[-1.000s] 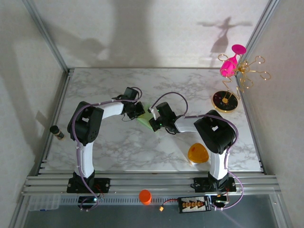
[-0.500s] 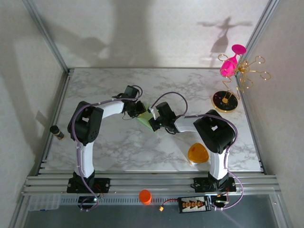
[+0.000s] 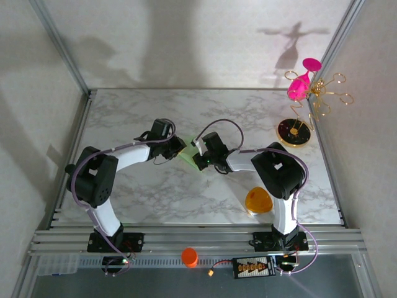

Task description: Fold a paper plane with a square sheet of paper (pick it up from the middle)

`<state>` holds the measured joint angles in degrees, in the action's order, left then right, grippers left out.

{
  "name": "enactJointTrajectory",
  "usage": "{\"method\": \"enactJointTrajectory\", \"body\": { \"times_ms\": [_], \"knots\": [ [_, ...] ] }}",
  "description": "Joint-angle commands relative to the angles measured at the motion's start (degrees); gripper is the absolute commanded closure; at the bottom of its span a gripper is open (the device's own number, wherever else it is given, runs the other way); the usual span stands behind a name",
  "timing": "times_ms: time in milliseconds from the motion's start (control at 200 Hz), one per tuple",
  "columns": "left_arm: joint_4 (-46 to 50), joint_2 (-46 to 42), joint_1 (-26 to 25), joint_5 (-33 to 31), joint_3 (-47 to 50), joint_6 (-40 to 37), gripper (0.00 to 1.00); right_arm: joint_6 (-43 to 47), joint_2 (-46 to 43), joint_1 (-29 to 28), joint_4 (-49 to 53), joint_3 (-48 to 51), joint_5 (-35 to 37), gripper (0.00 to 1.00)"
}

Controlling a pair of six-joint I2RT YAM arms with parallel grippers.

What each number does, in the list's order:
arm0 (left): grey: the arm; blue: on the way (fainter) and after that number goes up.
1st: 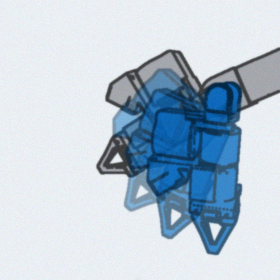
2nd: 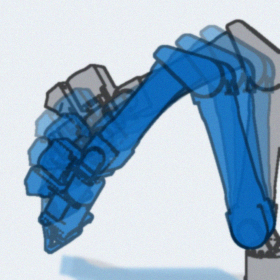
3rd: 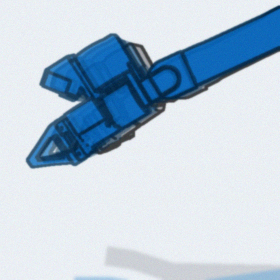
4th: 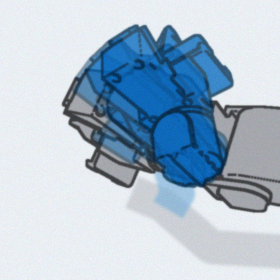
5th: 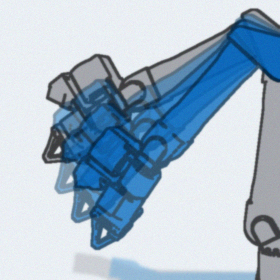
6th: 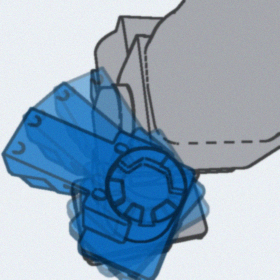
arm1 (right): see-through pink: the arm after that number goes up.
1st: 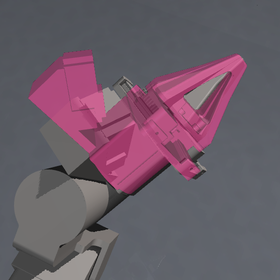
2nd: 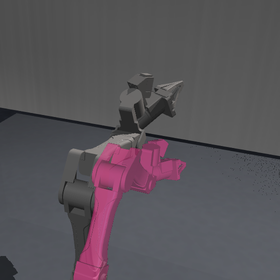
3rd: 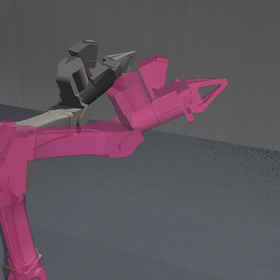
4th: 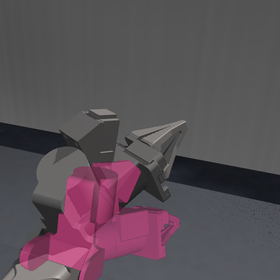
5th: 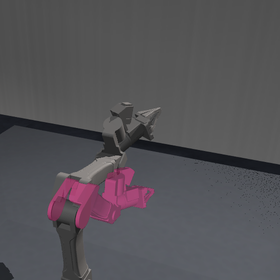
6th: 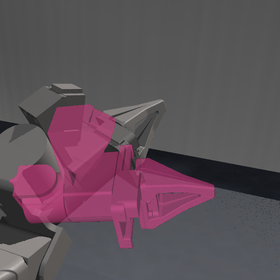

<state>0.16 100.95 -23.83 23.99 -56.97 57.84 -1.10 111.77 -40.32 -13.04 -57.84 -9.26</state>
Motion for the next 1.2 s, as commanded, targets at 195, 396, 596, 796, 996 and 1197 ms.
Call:
{"method": "enactJointTrajectory", "body": {
  "times_ms": [195,396,596,796,996,1197],
  "knots": [
    [-11.5,-0.5,-2.2,1.9,5.9,8.9,0.84,-0.7,2.9,1.8,5.2,-0.8,-1.1,0.85],
    [-12.5,1.9,-2.8,1.6,5.7,9.5,0.86,-1.0,3.3,1.9,5.4,-1.1,-1.4,0.84],
    [-13.3,3.9,-2.8,0.8,5.8,9.8,0.89,-1.1,3.5,1.9,5.5,-1.1,-1.5,0.84],
    [-13.9,4.7,-2.8,0.5,5.7,10.4,0.9,-1.1,3.3,1.9,5.6,-1.0,-1.5,0.84],
    [-12.4,4.9,-2.8,-0.7,6.4,10.4,0.91,-1.2,3.5,1.9,5.7,-1.0,-1.1,0.84],
    [-12.2,5.1,-2.8,-1.2,6.9,10.4,0.92,-1.3,3.6,1.9,6.1,-1.1,-0.9,0.84]
  ]
}}
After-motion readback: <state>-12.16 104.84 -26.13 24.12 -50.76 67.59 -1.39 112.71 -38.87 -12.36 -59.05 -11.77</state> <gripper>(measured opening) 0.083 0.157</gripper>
